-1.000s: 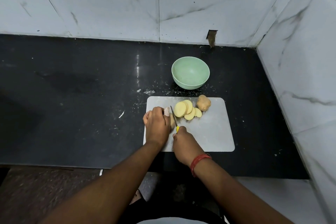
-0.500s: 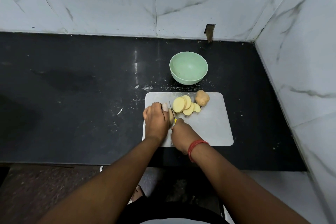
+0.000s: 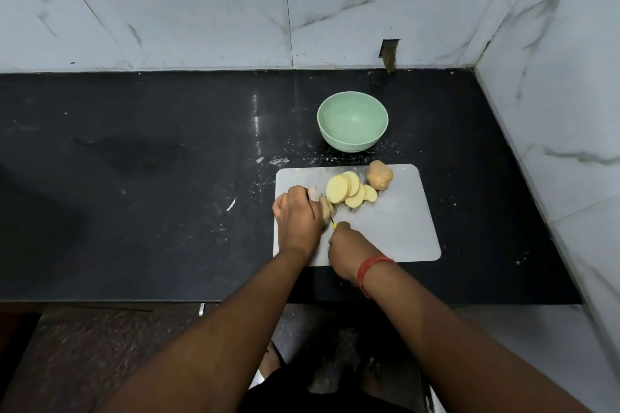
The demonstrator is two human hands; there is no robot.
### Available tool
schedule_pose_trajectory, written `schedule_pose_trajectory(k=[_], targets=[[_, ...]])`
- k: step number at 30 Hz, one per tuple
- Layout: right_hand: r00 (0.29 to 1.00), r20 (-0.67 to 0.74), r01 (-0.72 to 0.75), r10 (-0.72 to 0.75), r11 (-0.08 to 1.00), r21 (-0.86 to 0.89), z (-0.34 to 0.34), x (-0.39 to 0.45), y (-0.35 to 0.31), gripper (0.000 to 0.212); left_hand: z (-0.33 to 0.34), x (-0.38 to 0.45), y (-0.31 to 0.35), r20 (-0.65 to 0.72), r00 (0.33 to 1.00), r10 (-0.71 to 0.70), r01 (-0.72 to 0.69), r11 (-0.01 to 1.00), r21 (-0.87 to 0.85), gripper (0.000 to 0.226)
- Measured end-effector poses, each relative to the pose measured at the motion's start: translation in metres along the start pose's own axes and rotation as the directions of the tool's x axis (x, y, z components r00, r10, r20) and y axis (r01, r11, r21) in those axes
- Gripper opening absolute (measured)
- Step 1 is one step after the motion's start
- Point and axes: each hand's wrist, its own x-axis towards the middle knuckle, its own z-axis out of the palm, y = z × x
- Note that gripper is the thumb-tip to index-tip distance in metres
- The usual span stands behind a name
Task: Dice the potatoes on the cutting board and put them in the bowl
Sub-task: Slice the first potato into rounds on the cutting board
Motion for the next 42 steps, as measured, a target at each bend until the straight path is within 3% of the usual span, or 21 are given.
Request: schedule_pose_trajectory(k=[7, 11, 13, 19, 33, 38, 42], targets=[[1.000, 0.025, -0.001, 0.001, 1.000, -0.009, 0.014, -0.018, 0.017, 0.032, -0.005, -0.002, 0.001, -0.010, 1.000, -0.006, 0.006, 1.000, -0.019, 0.045], [0.999, 0.035, 0.026, -0.027, 1.000, 0.009, 0.015, -0.036, 0.031, 0.008, -0.006, -0.002, 0.003, -0.001, 1.000, -0.026, 0.026, 0.999, -0.026, 0.037], [0.999, 0.013, 0.031, -0.032, 0.999, 0.040, 0.008, -0.041, 0.032, 0.006, -0.007, -0.002, 0.005, 0.004, 1.000, -0.028, 0.029, 0.999, -0.022, 0.035], [0.990, -0.123, 0.078, -0.061, 0.987, 0.138, -0.012, -0.043, 0.010, 0.022, -0.008, -0.003, 0.005, 0.018, 1.000, -0.018, 0.018, 1.000, -0.016, 0.040], [0.994, -0.105, 0.021, -0.001, 0.982, 0.189, -0.007, -0.038, -0.005, 0.023, -0.003, 0.000, 0.001, -0.007, 1.000, -0.005, 0.005, 1.000, -0.017, 0.044], [0.994, -0.110, 0.038, -0.025, 0.992, 0.121, -0.003, -0.038, -0.007, 0.044, -0.002, 0.002, 0.000, -0.013, 1.000, -0.008, 0.008, 1.000, -0.005, 0.050], [0.992, -0.122, 0.023, -0.009, 0.993, 0.120, 0.000, -0.034, -0.007, 0.039, -0.002, 0.001, 0.000, -0.001, 1.000, -0.008, 0.008, 1.000, -0.004, 0.054]])
